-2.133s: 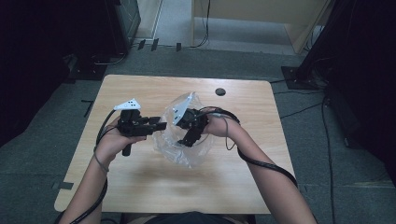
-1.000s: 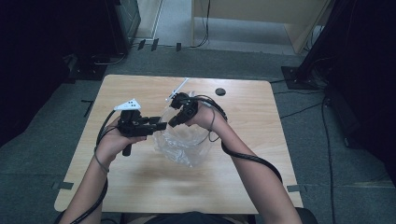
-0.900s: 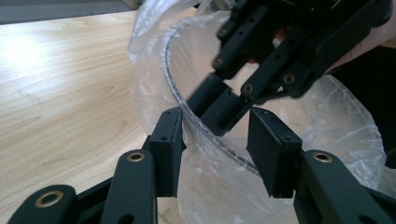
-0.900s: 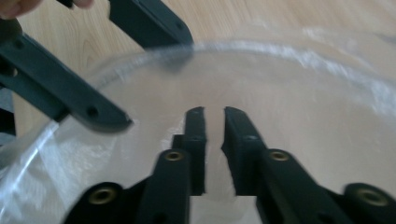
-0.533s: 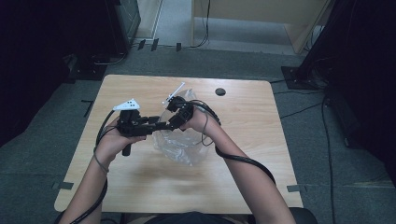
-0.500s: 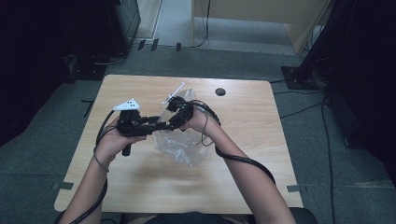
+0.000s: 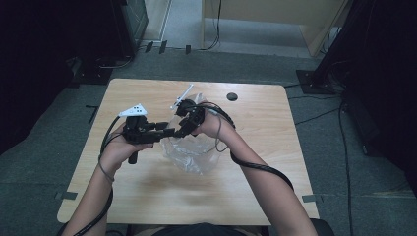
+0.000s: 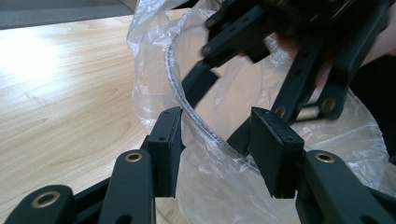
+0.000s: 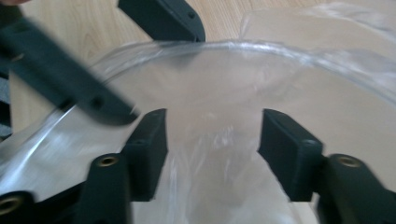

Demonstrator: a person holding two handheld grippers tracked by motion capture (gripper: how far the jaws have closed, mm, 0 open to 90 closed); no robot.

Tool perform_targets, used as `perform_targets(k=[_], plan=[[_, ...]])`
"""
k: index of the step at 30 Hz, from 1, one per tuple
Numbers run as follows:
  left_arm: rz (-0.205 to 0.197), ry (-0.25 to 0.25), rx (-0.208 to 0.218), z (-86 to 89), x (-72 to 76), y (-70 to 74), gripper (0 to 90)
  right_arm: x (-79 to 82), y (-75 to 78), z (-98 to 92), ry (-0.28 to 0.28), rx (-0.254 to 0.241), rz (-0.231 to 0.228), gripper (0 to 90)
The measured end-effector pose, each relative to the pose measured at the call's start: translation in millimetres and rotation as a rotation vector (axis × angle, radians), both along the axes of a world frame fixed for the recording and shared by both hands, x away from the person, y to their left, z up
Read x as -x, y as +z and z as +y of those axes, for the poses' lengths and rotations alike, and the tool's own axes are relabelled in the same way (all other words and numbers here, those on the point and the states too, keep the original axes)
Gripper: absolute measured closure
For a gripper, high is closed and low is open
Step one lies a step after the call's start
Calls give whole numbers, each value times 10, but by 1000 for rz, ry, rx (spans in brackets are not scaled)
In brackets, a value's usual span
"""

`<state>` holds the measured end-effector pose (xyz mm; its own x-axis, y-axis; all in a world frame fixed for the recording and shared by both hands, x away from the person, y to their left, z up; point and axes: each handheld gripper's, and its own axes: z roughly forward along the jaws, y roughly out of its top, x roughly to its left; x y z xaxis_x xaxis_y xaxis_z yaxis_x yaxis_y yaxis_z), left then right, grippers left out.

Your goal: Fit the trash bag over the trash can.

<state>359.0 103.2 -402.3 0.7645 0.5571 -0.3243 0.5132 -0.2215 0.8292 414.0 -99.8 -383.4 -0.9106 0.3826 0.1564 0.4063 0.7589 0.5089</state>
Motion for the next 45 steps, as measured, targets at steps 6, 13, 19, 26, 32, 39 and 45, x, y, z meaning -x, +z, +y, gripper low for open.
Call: perform_targets(k=[6,13,19,26,32,39,45], plan=[[2,-2,-2,-7,-2,-4,540,136,-6,-139,44,22,26,549],[3,-1,-1,-12,1,-8,540,256,-137,-158,147,43,77,471],[2,-4,-3,-10,3,-6,540,209,-84,-258,107,27,34,494],[3,-3,-3,-18,1,-9,540,88,-79,-471,-40,40,4,672],[4,-4,-1,-14,2,-8,539,112,-203,-438,36,35,-54,488],[0,-1,-5,-17,5,-4,530,102,-132,-508,-1,-24,-72,631],[-9,1,-15,-33,4,6,485,106,62,-644,-54,-135,-94,504]])
